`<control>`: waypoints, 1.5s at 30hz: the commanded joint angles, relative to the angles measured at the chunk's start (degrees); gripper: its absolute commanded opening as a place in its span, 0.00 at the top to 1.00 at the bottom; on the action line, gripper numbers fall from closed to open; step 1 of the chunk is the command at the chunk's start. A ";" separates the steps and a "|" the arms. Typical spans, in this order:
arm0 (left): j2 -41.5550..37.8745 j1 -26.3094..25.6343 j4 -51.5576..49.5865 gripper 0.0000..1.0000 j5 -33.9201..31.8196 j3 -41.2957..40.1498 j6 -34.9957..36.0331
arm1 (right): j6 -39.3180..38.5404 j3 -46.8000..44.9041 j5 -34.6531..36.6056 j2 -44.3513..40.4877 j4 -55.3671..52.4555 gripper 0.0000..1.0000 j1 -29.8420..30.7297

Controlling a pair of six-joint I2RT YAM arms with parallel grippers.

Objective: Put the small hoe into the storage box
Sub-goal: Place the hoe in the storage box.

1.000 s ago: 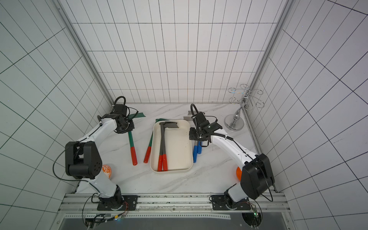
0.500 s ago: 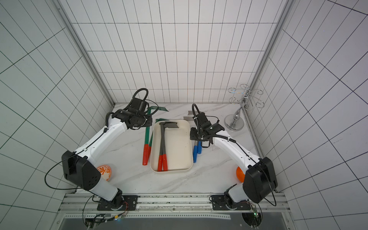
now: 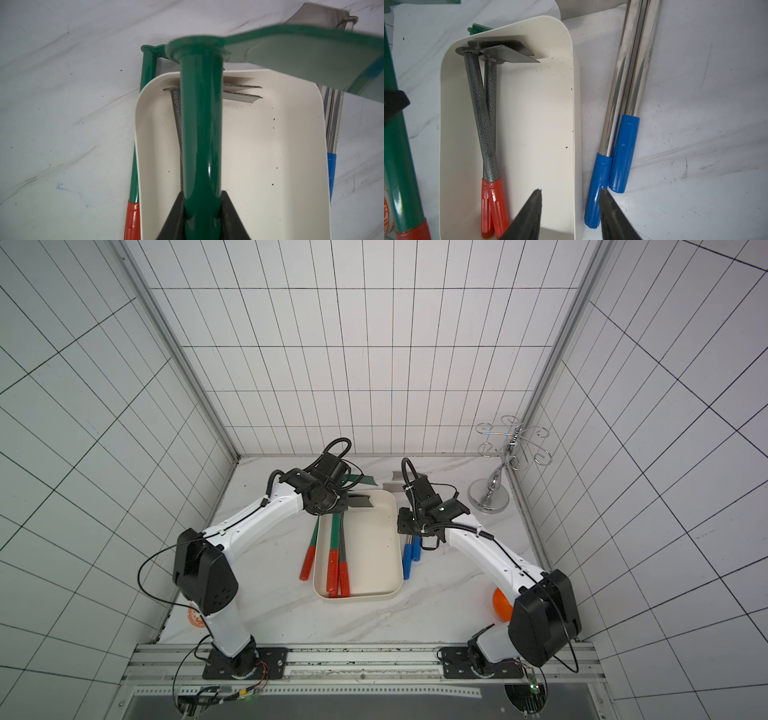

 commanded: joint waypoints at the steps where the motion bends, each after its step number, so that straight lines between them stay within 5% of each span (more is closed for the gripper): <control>1: 1.18 -0.69 2.59 1.00 -1.94 2.87 -4.03 | 0.49 -3.01 1.06 -1.31 -0.23 0.54 -0.52; 45: 10.34 -1.39 2.02 1.00 -2.38 3.23 -8.62 | -0.41 -5.67 0.35 -0.89 0.83 0.54 -1.45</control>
